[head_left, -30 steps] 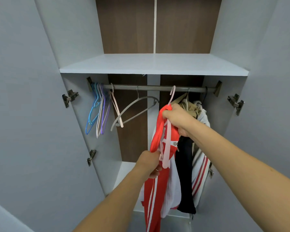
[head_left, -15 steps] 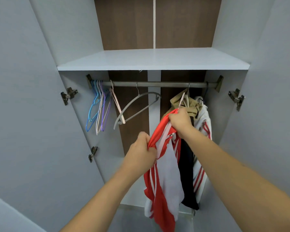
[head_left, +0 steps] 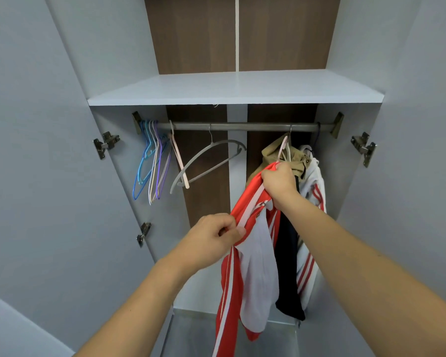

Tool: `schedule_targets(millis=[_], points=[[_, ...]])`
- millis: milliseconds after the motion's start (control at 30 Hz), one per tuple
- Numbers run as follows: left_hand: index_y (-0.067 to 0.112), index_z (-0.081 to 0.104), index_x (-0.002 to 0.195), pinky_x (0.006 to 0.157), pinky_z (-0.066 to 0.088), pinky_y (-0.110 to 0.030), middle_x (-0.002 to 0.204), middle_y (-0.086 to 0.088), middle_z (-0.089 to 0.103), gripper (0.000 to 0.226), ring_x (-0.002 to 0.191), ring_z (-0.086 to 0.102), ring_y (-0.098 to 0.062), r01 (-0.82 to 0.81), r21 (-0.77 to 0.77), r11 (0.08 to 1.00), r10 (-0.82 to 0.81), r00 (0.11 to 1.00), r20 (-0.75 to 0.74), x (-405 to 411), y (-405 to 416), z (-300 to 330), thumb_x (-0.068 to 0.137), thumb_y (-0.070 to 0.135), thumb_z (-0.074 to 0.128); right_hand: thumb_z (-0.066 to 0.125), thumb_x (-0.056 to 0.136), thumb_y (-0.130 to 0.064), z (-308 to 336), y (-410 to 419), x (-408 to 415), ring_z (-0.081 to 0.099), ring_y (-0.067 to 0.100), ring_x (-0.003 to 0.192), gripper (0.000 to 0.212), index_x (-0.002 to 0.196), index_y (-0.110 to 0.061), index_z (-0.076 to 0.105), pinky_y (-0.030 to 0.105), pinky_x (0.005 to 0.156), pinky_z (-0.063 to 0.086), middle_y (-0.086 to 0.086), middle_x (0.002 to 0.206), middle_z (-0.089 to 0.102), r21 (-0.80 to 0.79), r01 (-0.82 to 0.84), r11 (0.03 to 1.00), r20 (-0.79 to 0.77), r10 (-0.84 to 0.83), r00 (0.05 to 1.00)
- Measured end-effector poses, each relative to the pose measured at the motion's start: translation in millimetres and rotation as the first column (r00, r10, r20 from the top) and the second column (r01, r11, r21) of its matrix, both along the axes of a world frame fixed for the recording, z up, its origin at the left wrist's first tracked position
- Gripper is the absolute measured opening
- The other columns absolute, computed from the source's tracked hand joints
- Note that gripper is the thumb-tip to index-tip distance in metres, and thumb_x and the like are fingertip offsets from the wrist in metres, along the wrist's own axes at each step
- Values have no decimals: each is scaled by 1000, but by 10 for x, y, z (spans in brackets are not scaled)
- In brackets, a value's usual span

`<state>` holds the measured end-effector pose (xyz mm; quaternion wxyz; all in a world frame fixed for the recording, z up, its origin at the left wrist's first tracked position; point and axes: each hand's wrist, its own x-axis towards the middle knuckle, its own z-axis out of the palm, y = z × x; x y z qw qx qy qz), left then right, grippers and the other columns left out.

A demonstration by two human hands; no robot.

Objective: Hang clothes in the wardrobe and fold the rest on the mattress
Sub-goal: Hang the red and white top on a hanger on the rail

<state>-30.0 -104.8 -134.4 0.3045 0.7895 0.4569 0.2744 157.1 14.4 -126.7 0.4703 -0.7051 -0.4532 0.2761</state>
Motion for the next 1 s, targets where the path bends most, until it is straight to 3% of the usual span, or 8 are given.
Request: schedule_targets(millis=[133, 300, 433, 533, 633, 700, 767, 1000], points=[[28, 42, 61, 50, 37, -2, 62, 34, 52, 41, 59, 53, 10, -90, 38, 995, 89, 996, 22, 40, -6, -21, 96, 34, 62, 52, 94, -16, 34, -12, 34, 61, 25, 69, 19, 110, -10, 45, 35, 60, 50, 9, 81, 56, 24, 46, 999, -27, -46, 999], [21, 51, 58, 42, 33, -8, 45, 21, 49, 41, 43, 47, 2, -207, -72, 976, 209, 978, 12, -58, 93, -56, 88, 40, 72, 51, 96, -15, 33, -23, 65, 59, 22, 67, 29, 123, -6, 45, 32, 56, 47, 8, 83, 56, 19, 74, 997, -60, -73, 996], [16, 60, 62, 41, 32, -11, 49, 13, 52, 40, 44, 46, -2, -257, -12, 966, 255, 963, -83, -136, 137, -162, 87, 45, 72, 49, 97, -14, 2, -49, 2, 62, 23, 72, 34, 128, -7, 40, 34, 59, 52, 8, 85, 57, 27, 90, 996, -110, -86, 990], [16, 65, 62, 43, 31, -12, 63, 6, 68, 37, 44, 48, -2, -338, 8, 941, 338, 940, -40, -175, 149, -230, 84, 45, 75, 49, 99, -12, -5, -56, -48, 58, 17, 65, 31, 127, -8, 38, 26, 50, 43, 4, 78, 53, 62, 113, 992, -145, -103, 984], [20, 70, 61, 42, 34, -9, 57, 16, 65, 31, 45, 52, 0, -395, -1, 919, 394, 919, 17, -175, 152, -190, 82, 42, 78, 48, 100, -13, 11, -66, -78, 61, 18, 68, 23, 120, -11, 37, 27, 54, 48, 4, 78, 54, 92, 146, 985, -155, -131, 979], [22, 71, 66, 46, 39, -10, 58, 16, 65, 29, 54, 59, 0, -363, 60, 930, 366, 929, -56, -142, 153, -170, 85, 44, 75, 47, 100, -13, 29, -71, -89, 61, 18, 67, 17, 113, -14, 36, 27, 53, 48, 3, 77, 53, 117, 176, 977, -151, -158, 976], [19, 68, 72, 57, 48, -24, 70, 10, 68, 33, 64, 62, -8, -304, 172, 937, 335, 922, -194, -111, 168, -186, 91, 46, 66, 47, 101, -14, 50, -78, -108, 62, 19, 68, 15, 108, -15, 34, 29, 57, 52, 3, 77, 54, 135, 194, 972, -148, -174, 974], [21, 53, 72, 62, 36, -30, 68, 8, 45, 42, 69, 52, -18, -115, 359, 926, 291, 826, -484, -250, 284, -114, 99, 54, 47, 47, 100, -12, 22, -98, -161, 62, 21, 69, 20, 106, -18, 29, 30, 59, 52, 3, 75, 50, 145, 163, 976, -142, -142, 980]])
